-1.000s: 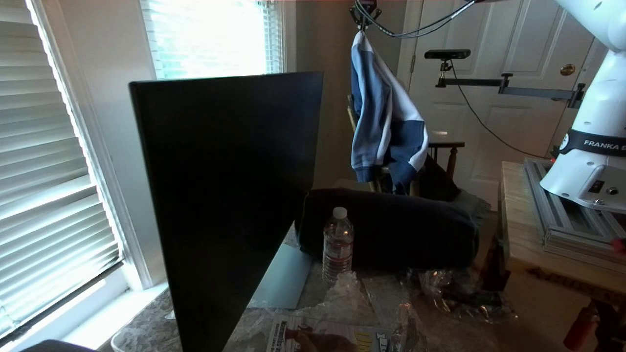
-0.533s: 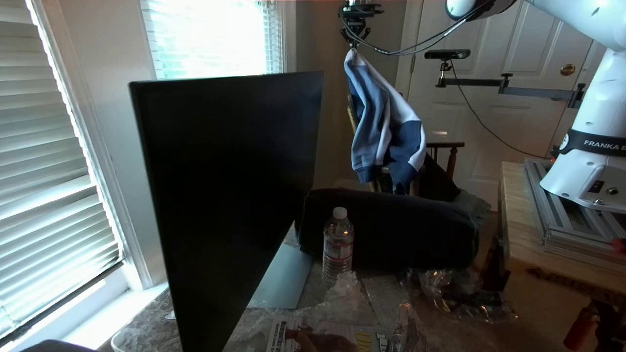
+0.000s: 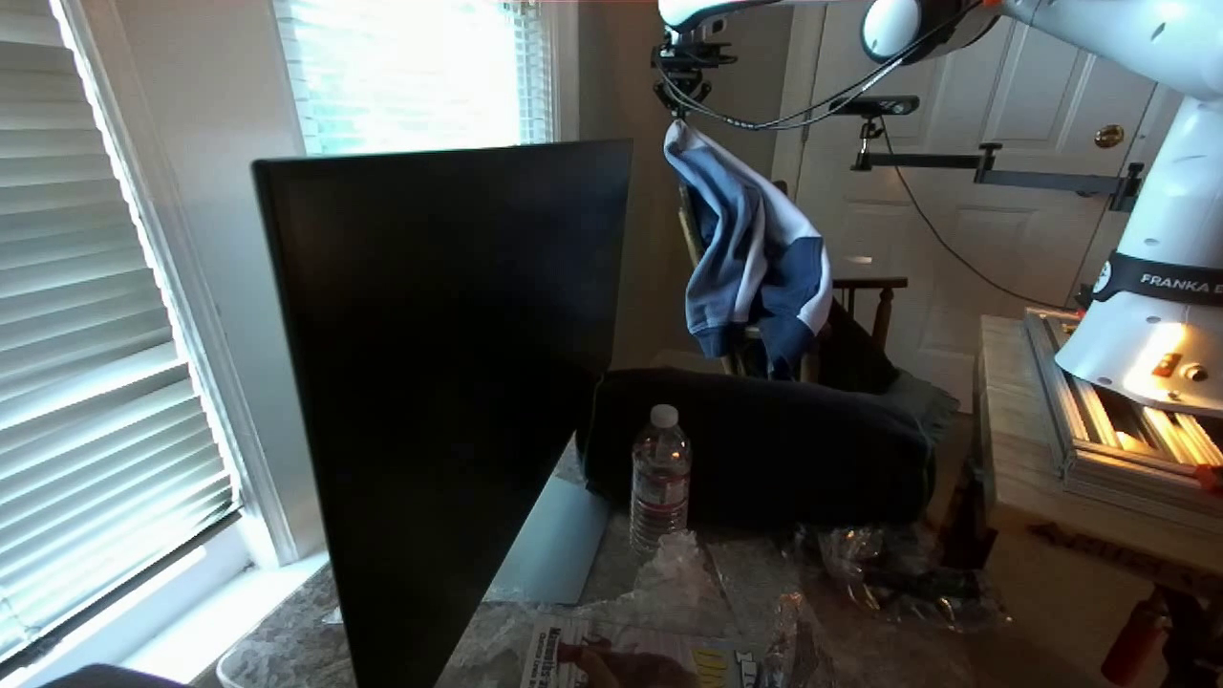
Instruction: Put the jersey on the backrest of the chair
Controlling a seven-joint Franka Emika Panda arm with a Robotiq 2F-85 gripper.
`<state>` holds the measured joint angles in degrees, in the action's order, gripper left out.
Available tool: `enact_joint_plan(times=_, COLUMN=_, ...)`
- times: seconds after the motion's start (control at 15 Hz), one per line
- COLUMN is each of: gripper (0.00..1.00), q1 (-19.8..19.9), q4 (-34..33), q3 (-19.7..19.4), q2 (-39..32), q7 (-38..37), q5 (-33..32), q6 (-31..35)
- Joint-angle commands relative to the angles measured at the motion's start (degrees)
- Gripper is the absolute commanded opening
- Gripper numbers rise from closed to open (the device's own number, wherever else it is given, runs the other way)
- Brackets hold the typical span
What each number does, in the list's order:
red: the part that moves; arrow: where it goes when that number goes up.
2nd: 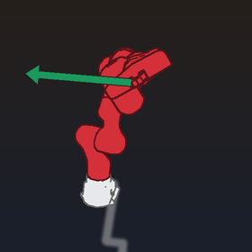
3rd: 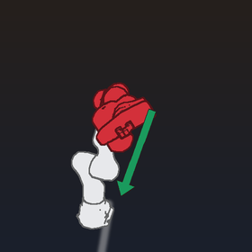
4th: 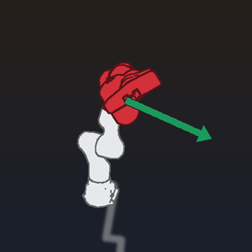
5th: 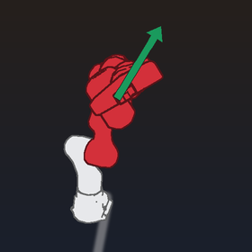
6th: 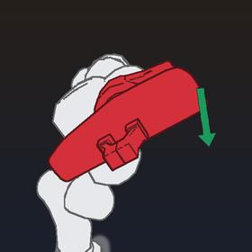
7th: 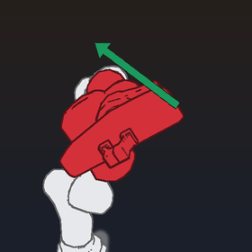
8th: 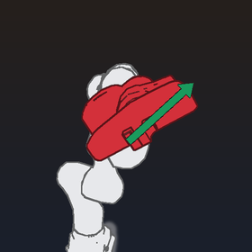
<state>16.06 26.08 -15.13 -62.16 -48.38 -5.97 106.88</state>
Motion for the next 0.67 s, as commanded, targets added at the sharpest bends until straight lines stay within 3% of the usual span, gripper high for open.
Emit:
enact_joint_plan(times=0.0, gripper=0.02, q1=0.0, q4=-1.6, q3=1.2, q2=-2.3, q7=0.2, q5=0.0, q6=2.7)
enact_joint_plan(times=0.6, gripper=0.02, q1=-1.7, q4=-1.3, q3=1.8, q2=-7.0, q7=7.2, q5=-0.8, q6=4.3)
